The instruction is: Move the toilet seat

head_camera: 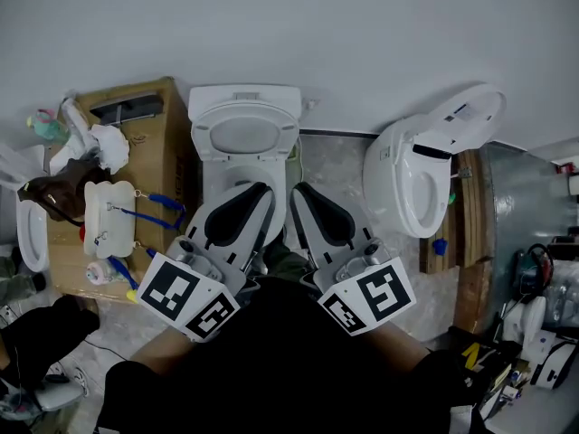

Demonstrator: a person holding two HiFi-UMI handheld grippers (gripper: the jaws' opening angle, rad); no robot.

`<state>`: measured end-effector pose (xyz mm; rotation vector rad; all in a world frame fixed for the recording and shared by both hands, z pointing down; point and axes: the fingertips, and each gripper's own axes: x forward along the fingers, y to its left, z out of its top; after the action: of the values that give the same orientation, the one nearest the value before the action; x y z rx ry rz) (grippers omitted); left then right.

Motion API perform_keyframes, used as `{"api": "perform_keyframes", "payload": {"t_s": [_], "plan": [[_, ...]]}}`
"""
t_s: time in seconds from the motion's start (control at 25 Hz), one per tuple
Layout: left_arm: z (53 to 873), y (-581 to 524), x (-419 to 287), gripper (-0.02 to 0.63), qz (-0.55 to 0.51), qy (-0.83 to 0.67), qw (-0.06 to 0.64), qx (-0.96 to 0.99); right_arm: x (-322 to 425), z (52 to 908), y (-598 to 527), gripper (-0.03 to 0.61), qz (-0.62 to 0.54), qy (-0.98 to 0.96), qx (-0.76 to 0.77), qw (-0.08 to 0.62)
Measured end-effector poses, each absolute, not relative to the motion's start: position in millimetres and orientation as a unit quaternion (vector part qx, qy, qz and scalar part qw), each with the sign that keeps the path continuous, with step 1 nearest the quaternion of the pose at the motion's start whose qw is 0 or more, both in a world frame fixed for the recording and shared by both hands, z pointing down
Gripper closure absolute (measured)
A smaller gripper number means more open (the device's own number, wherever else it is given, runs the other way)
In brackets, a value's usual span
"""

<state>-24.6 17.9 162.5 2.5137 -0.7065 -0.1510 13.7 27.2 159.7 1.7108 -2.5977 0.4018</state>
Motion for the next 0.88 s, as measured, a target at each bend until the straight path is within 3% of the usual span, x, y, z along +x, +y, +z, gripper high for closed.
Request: {"api": "perform_keyframes", "payload": {"t_s": [0.88], "plan": [[171.6,9.2,-16.9,0.572,-0.053,-0.267,0.275,0.922,32.7,163.8,21.9,0.538,0.139,-0.815,0.562,-0.001]]}}
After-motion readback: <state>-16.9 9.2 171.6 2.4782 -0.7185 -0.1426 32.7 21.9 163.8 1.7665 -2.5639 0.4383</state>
